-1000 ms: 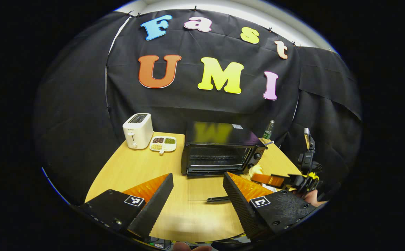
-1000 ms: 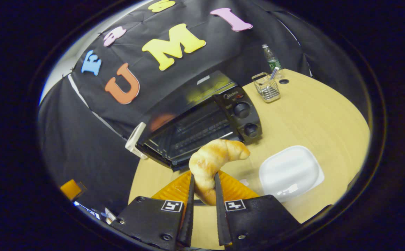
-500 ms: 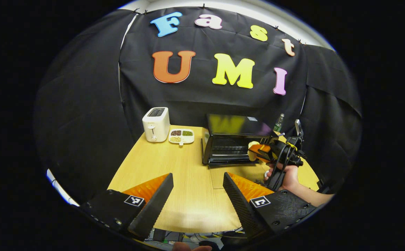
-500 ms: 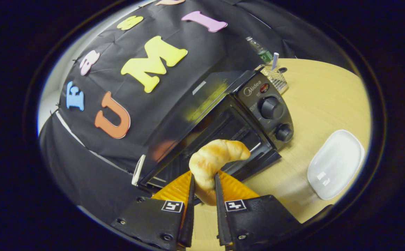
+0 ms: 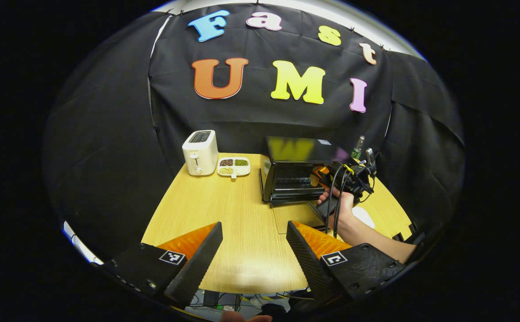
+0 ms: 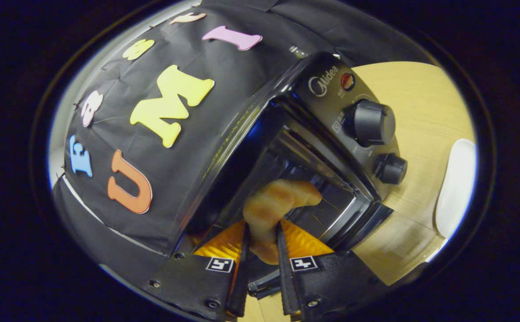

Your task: Open the electric oven with the left hand, put the food in, and close the electric oven.

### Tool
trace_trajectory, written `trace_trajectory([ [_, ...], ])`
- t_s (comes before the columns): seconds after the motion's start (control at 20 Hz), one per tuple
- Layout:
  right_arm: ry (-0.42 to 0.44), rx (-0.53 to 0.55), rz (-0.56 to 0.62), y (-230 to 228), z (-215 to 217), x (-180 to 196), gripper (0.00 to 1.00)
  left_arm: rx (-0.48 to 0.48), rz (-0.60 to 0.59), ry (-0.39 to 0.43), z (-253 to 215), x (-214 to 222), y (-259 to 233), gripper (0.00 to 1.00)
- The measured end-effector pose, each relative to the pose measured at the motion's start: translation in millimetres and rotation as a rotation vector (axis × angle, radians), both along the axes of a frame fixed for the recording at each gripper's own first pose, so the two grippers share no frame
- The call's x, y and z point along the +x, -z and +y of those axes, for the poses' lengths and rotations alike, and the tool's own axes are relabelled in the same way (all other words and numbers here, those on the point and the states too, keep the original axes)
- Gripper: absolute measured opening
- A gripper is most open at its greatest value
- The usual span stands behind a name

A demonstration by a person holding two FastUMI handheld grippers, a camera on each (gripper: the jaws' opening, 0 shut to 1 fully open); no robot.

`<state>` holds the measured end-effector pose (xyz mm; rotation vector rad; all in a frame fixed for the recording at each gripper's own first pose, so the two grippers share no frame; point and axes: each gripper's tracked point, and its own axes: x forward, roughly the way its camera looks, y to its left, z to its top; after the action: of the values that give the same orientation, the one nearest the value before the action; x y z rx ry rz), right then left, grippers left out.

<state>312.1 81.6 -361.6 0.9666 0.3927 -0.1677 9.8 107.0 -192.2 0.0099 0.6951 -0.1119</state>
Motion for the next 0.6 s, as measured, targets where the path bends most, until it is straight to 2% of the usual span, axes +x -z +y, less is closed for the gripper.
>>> trace_trajectory([
  [0.1, -0.012, -0.05, 0.033, 8.9, 1.6, -1.9, 0.44, -0.013, -0.004, 0.012, -4.5, 3.5, -1.0, 0.95],
  [0.25, -0.015, -0.064, 0.038, 7.8, 4.2, -6.9, 0.64, -0.019, -0.012, 0.02, -9.2, 7.8, -2.8, 0.95],
  [0.45, -0.051, -0.135, 0.032, -3.4, 4.3, -25.7, 0.85, -0.042, -0.01, 0.035, -26.0, 14.4, -1.5, 0.95],
  [0.6, -0.1, -0.219, 0.03, -15.5, 2.3, -50.0, 0.85, -0.059, -0.024, 0.061, -40.5, 17.4, -3.0, 0.95],
])
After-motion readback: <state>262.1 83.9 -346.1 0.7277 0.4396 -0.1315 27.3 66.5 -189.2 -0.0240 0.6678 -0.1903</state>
